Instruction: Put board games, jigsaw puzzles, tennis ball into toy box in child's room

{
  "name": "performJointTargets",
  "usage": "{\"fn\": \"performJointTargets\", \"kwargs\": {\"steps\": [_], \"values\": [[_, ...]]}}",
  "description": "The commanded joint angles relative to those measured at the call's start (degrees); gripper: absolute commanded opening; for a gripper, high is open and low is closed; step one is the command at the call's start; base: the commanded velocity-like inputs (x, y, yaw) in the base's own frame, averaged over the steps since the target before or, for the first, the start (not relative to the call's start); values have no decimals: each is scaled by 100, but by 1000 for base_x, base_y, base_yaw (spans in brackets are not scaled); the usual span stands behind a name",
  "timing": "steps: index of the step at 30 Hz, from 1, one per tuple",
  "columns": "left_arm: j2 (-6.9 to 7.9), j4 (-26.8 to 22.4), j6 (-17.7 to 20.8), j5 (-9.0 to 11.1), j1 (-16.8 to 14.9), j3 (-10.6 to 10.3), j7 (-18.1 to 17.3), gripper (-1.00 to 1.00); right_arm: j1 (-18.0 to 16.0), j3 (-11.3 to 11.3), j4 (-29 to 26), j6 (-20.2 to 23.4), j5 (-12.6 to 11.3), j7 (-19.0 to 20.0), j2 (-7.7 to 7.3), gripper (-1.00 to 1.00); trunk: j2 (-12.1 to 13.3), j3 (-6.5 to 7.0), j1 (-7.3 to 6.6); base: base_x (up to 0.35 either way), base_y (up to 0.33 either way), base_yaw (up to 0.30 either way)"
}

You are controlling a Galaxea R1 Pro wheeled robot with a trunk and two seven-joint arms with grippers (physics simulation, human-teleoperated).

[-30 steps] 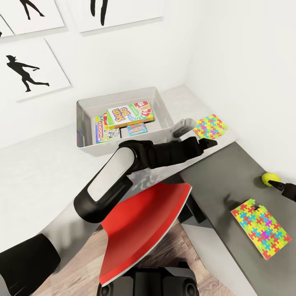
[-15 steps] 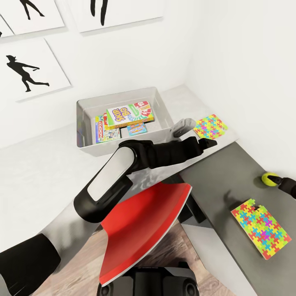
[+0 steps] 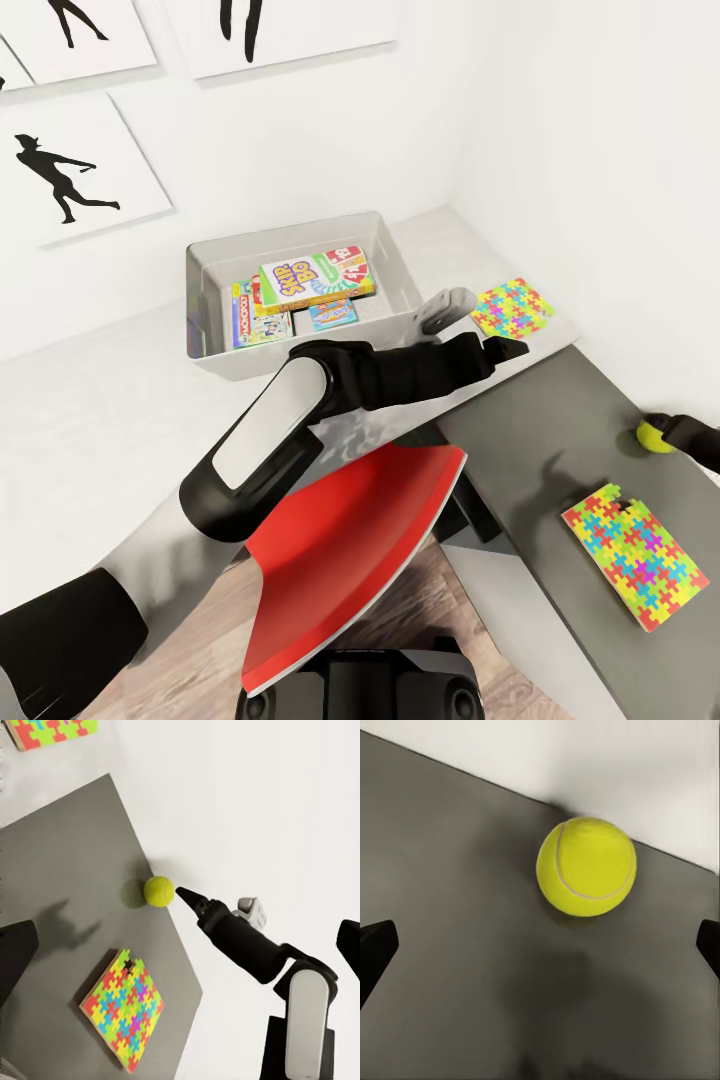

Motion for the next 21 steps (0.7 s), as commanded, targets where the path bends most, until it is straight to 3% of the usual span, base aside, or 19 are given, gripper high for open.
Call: {"fn": "performJointTargets", "kwargs": {"steps": [1,7,21], "values": [[-2,-4,2,44,-5,3,50,100,-7,-1,-3,18,-59,-57,-1,100,-10,-8,3,0,0,0],[-2,-7,2,49,-7,2,81,100,-228,35,316,-297,-57,-405,31,100,-10,-8,3,0,0,0],[-2,-9,2,53,-8,2,121,100,-349,45,528,-725,-50,-956,28,100,-10,-8,3,0,0,0]]}}
